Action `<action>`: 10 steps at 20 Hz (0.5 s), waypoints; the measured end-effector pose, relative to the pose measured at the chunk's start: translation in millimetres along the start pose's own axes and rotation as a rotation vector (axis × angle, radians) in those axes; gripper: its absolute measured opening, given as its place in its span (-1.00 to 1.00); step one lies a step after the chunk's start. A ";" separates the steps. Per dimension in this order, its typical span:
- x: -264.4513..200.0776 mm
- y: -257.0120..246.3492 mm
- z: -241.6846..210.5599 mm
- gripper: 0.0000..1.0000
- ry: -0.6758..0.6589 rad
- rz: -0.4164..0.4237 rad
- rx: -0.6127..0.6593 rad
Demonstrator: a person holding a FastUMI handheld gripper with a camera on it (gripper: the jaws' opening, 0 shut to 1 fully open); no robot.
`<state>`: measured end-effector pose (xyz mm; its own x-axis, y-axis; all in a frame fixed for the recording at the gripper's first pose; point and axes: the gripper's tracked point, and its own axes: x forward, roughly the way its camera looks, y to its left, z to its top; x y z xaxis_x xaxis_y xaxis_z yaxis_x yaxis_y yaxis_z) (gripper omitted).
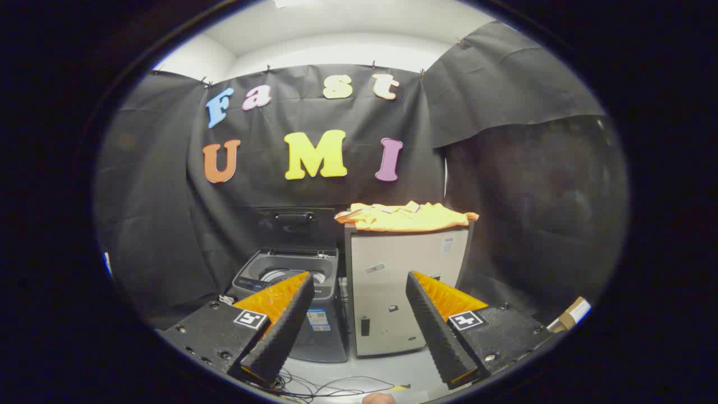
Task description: Put the clothes into the washing machine and then close the washing machine lid.
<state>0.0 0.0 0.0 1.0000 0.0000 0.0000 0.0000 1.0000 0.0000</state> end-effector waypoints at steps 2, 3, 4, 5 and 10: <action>1.6 -0.5 1.3 1.00 0.000 -0.005 0.005; 3.4 -0.3 1.0 1.00 -0.002 -0.006 0.002; 4.6 -0.2 2.3 1.00 0.001 -0.007 -0.002; 5.3 0.8 1.3 1.00 0.000 -0.005 -0.005; 9.1 2.2 4.2 1.00 -0.009 -0.010 -0.009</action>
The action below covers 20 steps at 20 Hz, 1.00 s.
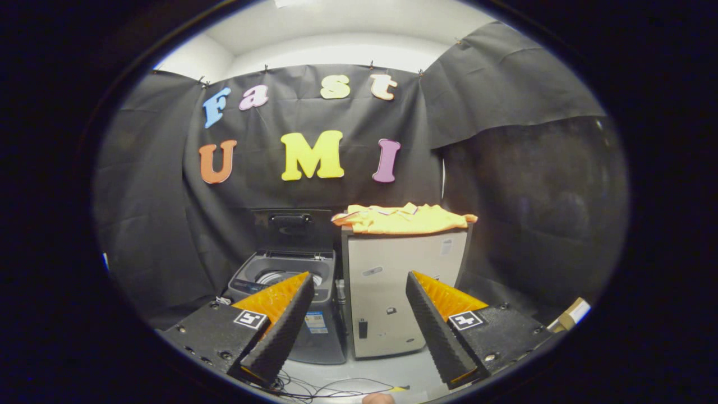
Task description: Put the clothes into the washing machine and then close the washing machine lid.
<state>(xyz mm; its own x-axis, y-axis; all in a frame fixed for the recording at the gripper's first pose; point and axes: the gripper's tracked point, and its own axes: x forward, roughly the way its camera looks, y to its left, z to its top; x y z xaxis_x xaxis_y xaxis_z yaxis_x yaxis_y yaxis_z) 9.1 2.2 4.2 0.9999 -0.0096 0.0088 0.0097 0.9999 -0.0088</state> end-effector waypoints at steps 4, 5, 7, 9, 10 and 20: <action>4.9 1.5 -1.1 1.00 0.005 -0.002 0.005; 5.9 2.1 -1.0 1.00 0.006 -0.001 0.006; 8.1 3.6 -0.6 1.00 0.006 -0.001 0.004; 9.7 3.1 0.1 1.00 0.006 -0.003 0.005; 10.7 3.9 1.7 1.00 0.006 -0.003 0.004; 29.5 -2.6 6.8 1.00 0.004 -0.050 -0.001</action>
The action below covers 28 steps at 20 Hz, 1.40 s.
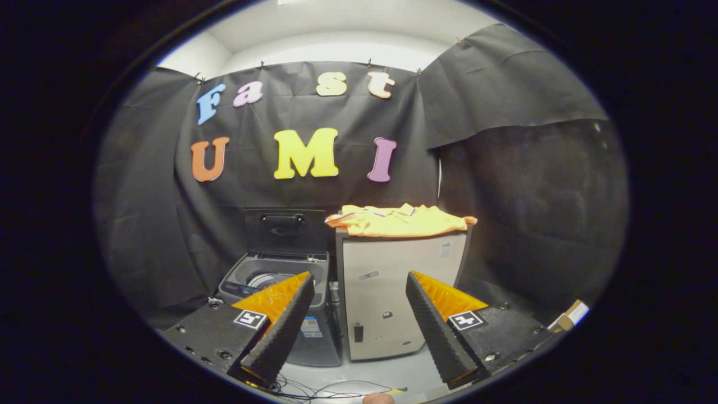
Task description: Put the clothes into the washing machine and then close the washing machine lid.
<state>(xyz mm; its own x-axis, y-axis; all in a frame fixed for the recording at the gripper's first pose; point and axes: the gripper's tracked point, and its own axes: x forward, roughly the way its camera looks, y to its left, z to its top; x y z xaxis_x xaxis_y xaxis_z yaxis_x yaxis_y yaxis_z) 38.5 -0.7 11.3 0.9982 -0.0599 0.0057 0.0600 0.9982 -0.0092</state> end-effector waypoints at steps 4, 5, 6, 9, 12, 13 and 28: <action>12.4 -8.6 5.7 1.00 0.000 -0.029 -0.004; 16.1 -11.2 8.3 1.00 -0.001 -0.037 -0.004; 20.2 -13.3 10.8 1.00 -0.005 -0.043 -0.003; 38.8 -20.8 24.4 1.00 -0.018 -0.059 -0.024; 62.2 -33.2 46.5 1.00 -0.037 -0.080 -0.038; 72.1 -38.4 54.9 1.00 -0.044 -0.085 -0.040; 253.8 -86.8 138.0 1.00 0.042 -0.050 -0.070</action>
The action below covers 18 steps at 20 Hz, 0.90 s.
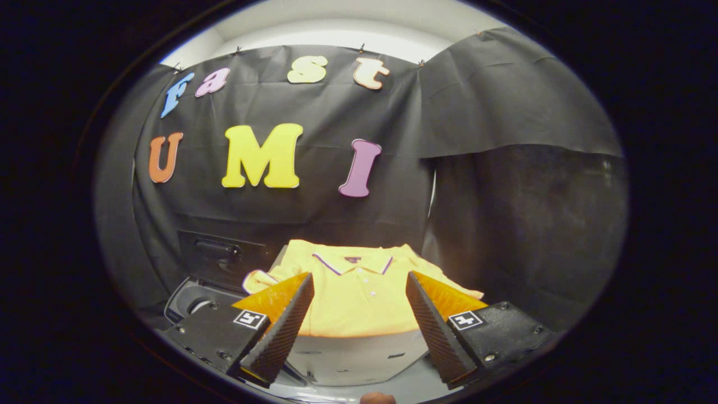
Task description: Put the clothes into the washing machine and then close the washing machine lid.
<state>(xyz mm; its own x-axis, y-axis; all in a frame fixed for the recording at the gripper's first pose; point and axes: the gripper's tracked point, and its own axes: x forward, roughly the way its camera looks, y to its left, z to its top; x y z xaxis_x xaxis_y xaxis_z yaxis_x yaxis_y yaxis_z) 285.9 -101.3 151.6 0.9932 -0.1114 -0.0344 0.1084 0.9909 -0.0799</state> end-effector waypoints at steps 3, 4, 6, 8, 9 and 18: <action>32.3 -7.1 -1.1 1.00 0.039 0.000 -0.001; 41.9 -9.1 -2.7 1.00 0.053 0.000 -0.005; 60.3 -11.5 -6.7 1.00 0.080 0.006 -0.021; 77.5 -14.3 -15.1 1.00 0.119 0.011 -0.046; 85.3 -14.9 -18.7 1.00 0.142 0.017 -0.045; 140.5 -17.8 -50.4 1.00 0.325 0.041 -0.042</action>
<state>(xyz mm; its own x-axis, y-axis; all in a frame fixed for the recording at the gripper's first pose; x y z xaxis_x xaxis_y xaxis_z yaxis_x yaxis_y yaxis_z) 421.3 -138.3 97.9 0.9304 -0.0965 -0.3537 0.0601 0.9918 -0.1125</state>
